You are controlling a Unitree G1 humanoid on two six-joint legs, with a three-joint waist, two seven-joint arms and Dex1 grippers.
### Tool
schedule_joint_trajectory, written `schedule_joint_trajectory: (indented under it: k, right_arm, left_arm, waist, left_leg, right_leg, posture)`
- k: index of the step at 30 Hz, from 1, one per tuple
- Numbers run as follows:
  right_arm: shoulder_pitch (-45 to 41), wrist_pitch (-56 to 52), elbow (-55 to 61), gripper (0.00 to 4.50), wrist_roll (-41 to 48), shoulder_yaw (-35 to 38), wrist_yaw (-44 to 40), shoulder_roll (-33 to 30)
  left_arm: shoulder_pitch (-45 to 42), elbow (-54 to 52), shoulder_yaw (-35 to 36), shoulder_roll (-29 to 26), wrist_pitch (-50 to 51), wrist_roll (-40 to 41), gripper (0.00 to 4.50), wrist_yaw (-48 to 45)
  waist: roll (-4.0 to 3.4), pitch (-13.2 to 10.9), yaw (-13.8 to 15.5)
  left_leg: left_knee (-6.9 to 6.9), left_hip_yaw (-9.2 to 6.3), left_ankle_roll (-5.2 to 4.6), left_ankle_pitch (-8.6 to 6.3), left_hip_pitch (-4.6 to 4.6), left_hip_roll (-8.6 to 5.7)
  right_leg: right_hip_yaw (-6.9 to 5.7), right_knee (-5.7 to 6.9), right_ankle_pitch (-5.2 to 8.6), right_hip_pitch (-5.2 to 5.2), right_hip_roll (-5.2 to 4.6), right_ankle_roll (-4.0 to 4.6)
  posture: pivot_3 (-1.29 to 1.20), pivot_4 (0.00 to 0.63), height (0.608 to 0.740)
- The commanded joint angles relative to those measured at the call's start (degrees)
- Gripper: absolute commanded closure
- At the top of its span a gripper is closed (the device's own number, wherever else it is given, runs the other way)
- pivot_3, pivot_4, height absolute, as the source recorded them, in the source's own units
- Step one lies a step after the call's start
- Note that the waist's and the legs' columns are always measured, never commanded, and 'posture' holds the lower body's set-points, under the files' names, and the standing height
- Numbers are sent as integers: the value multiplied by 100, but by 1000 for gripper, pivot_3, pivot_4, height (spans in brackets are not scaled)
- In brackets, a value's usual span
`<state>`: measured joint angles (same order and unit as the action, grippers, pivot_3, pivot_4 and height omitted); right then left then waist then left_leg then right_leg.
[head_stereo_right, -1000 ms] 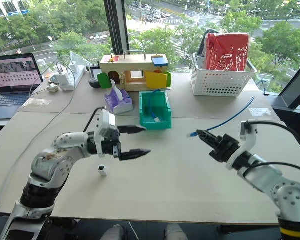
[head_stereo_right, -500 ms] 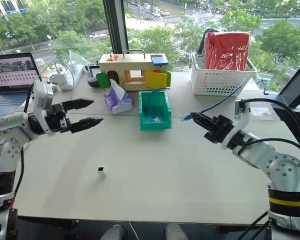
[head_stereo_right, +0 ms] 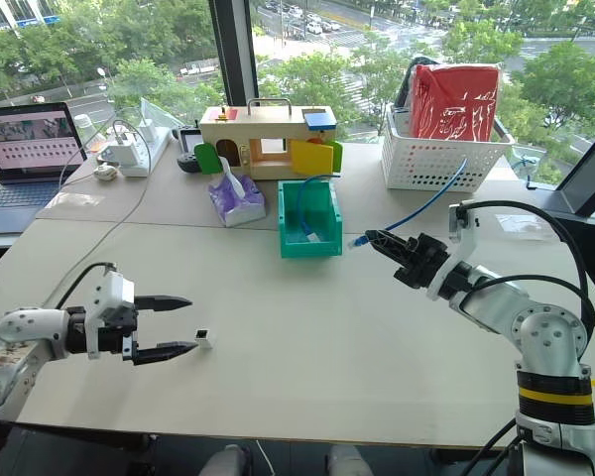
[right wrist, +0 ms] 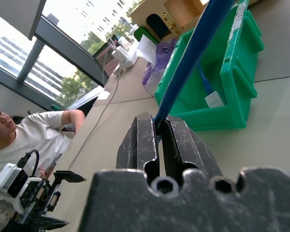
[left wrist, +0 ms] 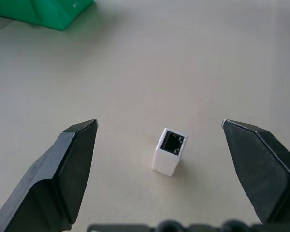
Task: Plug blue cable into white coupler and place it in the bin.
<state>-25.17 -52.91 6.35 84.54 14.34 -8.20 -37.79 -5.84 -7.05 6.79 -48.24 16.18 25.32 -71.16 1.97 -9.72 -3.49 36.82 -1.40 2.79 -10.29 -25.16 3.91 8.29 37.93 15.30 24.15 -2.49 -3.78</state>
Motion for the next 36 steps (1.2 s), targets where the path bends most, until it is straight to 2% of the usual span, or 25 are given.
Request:
schedule_joint_trajectory:
  k: [1, 13, 16, 20, 23, 26, 31, 36]
  right_arm:
    - [54, -23, 239, 4500, 20, 282, -27, -1]
    - [30, -49, 254, 4500, -73, 339, -23, -27]
    - [5, -50, 234, 4500, -110, 337, -42, -29]
    - [23, -46, 254, 4500, -113, 359, -43, -33]
    - [80, -38, 285, 4500, -126, 380, -43, -26]
    - [106, -36, 304, 4500, -145, 399, -34, -4]
    - [166, -11, 391, 4500, -154, 450, 16, 40]
    - [303, 51, 554, 4500, -141, 589, 116, 71]
  left_arm:
    - [62, -51, -6, 59, -310, -90, 62, 31]
    - [-18, 566, -500, 509, -1032, -748, 62, 352]
    - [-74, 657, -563, 588, -1118, -817, 771, 425]
    - [-145, 661, -583, 632, -1057, -788, 2321, 471]
    - [-257, 693, -561, 673, -822, -675, 3304, 515]
    - [-370, 756, -585, 637, -799, -691, 4006, 443]
    - [-931, 729, -834, 673, -602, -707, 4006, 267]
    - [-1906, 1075, -1380, 933, -599, -852, 4006, -76]
  waist:
    - [0, 0, -4]
    - [0, 0, -42]
    - [0, 0, -42]
    - [0, 0, -44]
    - [0, 0, -40]
    - [0, 0, -43]
    - [0, 0, -39]
    - [0, 0, -5]
  left_leg:
    - [0, 0, 0, 0, 0, 0]
    - [0, -1, 0, 0, 2, 0]
    - [0, 0, 0, 0, 2, -1]
    - [0, -1, 0, 0, 2, -1]
    - [0, -1, 0, 0, 2, -1]
    - [0, -1, 0, 0, 2, -1]
    - [1, -1, 0, 0, 2, -1]
    - [2, -1, 0, 0, 1, -4]
  right_leg:
    - [0, 0, 0, -1, 0, 0]
    - [0, 4, 0, -1, 0, 0]
    - [1, 4, 0, -1, 0, 0]
    - [0, 4, 0, -1, 0, 0]
    - [1, 4, 0, -1, 0, 0]
    - [0, 4, 0, -1, 0, 0]
    - [0, 5, 0, -2, 0, 0]
    - [0, 3, 0, -6, -1, -1]
  posture:
    - [0, 150, 724]
    - [0, 150, 724]
    - [0, 150, 724]
    - [0, 150, 724]
    - [0, 150, 724]
    - [0, 150, 724]
    - [0, 150, 724]
    - [0, 150, 724]
